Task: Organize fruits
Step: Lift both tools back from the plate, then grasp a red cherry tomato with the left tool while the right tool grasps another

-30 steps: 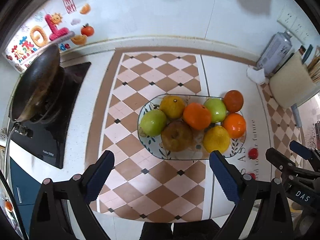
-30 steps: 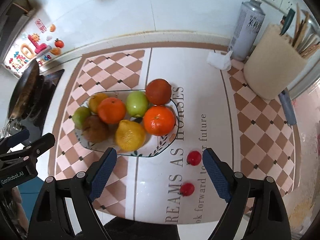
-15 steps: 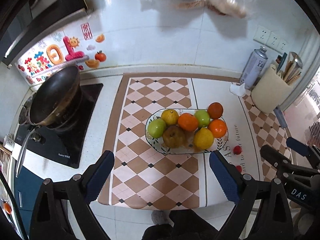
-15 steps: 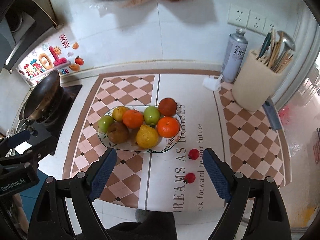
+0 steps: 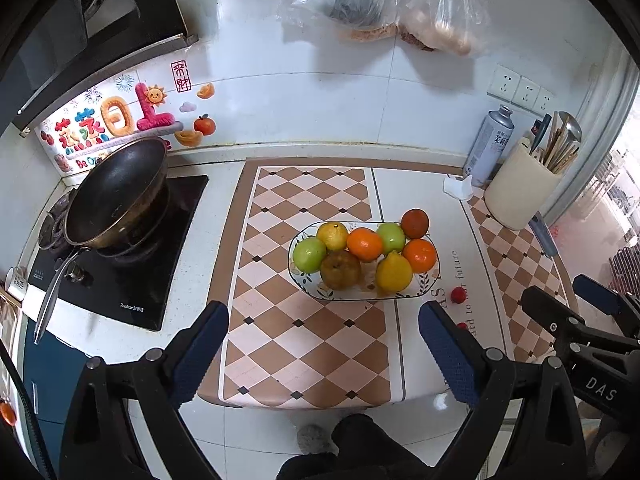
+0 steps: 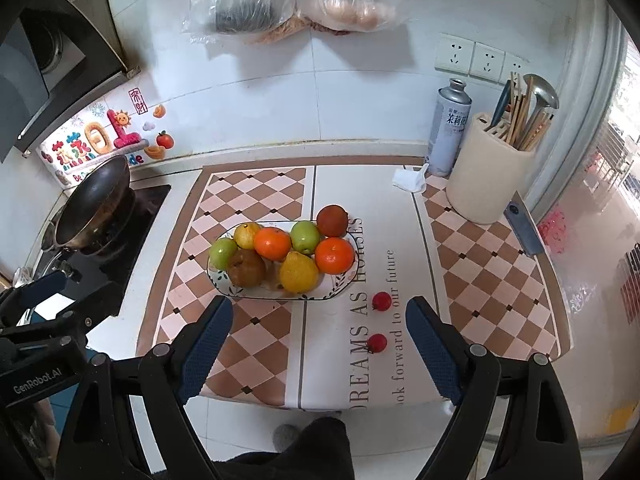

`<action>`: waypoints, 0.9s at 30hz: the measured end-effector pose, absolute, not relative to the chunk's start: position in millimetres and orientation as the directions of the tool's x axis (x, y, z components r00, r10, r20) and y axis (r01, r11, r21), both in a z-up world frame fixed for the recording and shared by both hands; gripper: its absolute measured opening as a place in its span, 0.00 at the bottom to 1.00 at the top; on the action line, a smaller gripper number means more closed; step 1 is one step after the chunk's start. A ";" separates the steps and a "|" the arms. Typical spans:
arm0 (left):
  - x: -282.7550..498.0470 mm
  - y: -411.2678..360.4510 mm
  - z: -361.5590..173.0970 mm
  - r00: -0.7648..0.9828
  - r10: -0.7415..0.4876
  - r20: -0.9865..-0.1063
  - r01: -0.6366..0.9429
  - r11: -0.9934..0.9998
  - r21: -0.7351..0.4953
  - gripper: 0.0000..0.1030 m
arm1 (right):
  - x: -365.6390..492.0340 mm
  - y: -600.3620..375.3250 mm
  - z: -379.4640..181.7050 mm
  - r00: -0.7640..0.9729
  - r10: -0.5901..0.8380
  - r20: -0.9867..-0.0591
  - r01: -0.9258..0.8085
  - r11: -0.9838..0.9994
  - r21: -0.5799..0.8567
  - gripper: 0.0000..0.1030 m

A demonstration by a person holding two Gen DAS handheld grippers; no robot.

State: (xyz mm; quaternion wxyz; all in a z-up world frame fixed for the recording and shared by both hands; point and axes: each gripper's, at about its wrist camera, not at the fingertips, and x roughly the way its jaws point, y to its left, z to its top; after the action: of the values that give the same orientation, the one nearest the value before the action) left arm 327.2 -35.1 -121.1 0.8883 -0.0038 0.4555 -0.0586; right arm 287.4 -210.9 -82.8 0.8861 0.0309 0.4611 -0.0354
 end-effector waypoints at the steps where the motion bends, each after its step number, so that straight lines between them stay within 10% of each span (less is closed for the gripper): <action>1: 326.1 -34.0 -120.2 0.582 -0.107 -0.806 0.099 0.993 -0.061 0.94 | 286.0 -210.8 -82.4 0.572 -0.027 -0.820 0.094 0.995 0.033 0.88; 18: 359.4 -57.4 -131.0 0.694 0.103 -0.712 -0.106 0.994 0.040 0.94 | 338.2 -341.8 -179.6 0.411 0.088 -0.907 0.238 0.950 0.200 0.89; 22: 383.7 -80.1 -152.3 0.642 0.118 -0.758 -0.117 0.992 0.055 0.94 | 371.0 -371.1 -233.7 0.342 0.142 -0.929 0.185 0.959 0.215 0.65; 27: 406.8 -114.0 -194.6 0.544 0.156 -0.824 -0.107 0.987 0.116 0.94 | 406.4 -374.8 -293.9 0.257 0.230 -0.939 0.103 0.959 0.263 0.59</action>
State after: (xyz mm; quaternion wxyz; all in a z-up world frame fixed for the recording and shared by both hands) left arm 406.8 -114.0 -194.6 0.8784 0.0259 0.4714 0.0749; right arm 406.4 -374.8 -293.9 0.7809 0.1369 0.6081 0.0405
